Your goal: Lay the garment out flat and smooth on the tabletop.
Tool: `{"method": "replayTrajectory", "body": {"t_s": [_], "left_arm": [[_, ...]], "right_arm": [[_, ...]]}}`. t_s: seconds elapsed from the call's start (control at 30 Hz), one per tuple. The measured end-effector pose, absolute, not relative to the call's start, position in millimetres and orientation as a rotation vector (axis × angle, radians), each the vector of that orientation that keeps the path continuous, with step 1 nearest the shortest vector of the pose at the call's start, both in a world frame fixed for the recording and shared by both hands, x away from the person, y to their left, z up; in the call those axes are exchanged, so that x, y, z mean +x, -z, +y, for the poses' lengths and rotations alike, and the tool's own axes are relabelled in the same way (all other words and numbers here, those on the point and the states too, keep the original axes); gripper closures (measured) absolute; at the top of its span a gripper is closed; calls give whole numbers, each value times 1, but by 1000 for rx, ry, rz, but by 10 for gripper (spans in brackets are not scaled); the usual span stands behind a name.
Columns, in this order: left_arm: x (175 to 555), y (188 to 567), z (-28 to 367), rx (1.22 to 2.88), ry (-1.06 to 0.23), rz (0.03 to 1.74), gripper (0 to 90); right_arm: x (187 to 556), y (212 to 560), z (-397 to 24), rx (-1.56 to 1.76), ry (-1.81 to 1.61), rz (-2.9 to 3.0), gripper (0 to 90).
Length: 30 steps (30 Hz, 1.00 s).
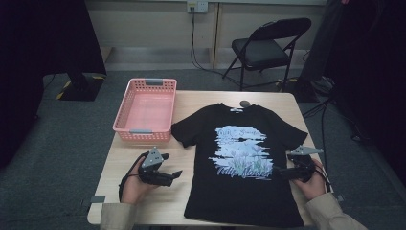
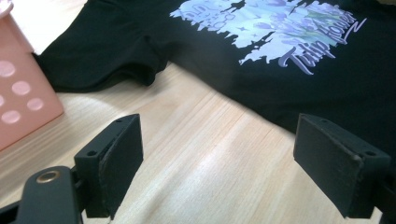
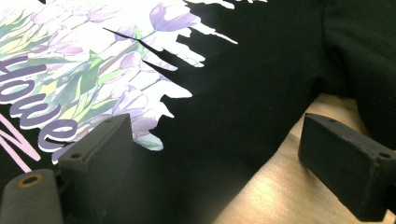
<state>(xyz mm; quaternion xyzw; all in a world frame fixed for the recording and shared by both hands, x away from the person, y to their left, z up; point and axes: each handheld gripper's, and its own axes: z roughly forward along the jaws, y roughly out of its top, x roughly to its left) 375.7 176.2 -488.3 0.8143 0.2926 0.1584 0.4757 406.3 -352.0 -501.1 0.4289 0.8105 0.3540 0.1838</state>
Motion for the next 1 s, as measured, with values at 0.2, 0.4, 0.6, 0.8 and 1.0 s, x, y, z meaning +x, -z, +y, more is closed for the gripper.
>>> {"method": "replayTrajectory", "body": {"t_s": [0.2,0.4,0.6,0.8,1.0], "left_arm": [[378,493,181,1999,-394,737,156],[379,496,184,2013,-412,750,156],[380,501,185,2033,-412,761,156],[381,504,187,2045,-419,773,156],[381,507,191,2055,-430,795,156]], "right_arm": [[406,501,-352,1209,-998,2286,94],[406,501,-352,1209,-998,2286,94],[406,501,-352,1210,-998,2286,94],[406,501,-352,1209,-998,2286,94],[406,501,-352,1209,-998,2286,94]]}}
